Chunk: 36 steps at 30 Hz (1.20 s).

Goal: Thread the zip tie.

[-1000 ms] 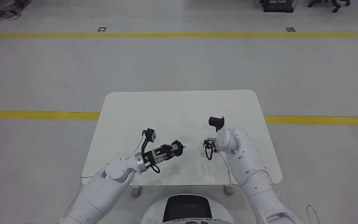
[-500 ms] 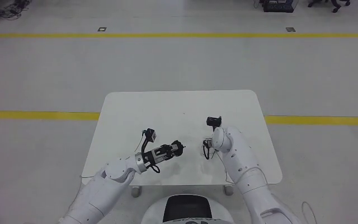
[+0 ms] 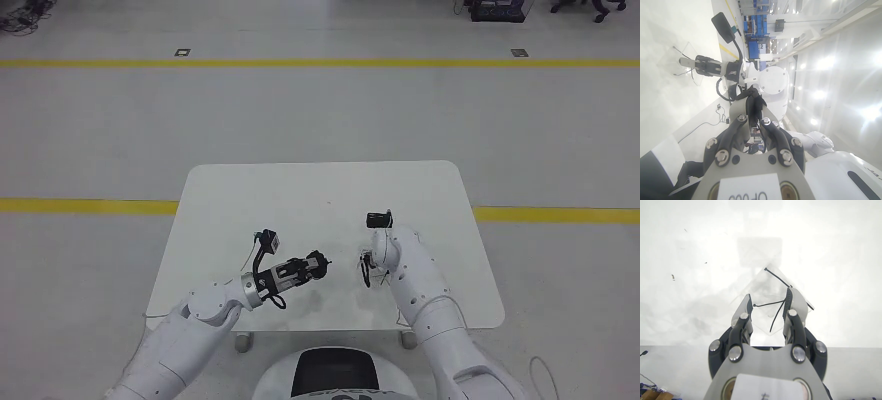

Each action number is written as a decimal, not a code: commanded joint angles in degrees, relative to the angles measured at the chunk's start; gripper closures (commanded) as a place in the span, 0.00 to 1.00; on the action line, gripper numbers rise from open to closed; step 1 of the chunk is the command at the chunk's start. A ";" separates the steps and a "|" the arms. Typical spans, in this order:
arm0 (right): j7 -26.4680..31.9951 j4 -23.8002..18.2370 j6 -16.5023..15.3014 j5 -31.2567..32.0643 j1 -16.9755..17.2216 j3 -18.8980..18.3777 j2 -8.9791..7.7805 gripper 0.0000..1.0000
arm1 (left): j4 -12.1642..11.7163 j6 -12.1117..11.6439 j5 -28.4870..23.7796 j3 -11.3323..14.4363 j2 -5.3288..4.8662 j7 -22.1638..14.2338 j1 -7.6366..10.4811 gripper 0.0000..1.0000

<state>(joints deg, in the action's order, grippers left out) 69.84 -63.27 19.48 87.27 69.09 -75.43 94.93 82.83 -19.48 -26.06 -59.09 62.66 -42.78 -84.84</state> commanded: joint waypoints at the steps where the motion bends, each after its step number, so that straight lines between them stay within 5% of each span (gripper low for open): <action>1: 0.09 0.41 0.00 0.86 -0.17 -0.47 0.48 0.61 | 0.00 0.00 0.00 0.00 0.00 0.00 0.00 1.00; 6: 0.02 1.42 0.00 2.69 -0.35 -1.44 1.66 0.61 | 0.00 0.00 0.00 0.00 0.00 0.00 0.00 1.00; 24: -2.80 9.07 0.00 2.69 -3.64 -2.00 2.06 0.66 | 0.00 0.00 0.00 0.00 0.00 0.00 0.00 1.00; 29: -4.39 9.75 0.00 2.69 -3.55 -3.18 2.40 0.84 | 0.00 0.00 0.00 0.00 0.00 0.00 0.00 1.00; 36: -5.17 7.45 0.00 2.69 -2.77 -4.02 3.03 0.80 | 0.00 0.00 0.00 0.00 0.00 0.00 0.00 1.00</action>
<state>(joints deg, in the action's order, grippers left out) 64.51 -55.36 19.48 89.95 66.20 -79.51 97.95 82.83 -19.48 -26.06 -59.09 62.66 -42.78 -84.84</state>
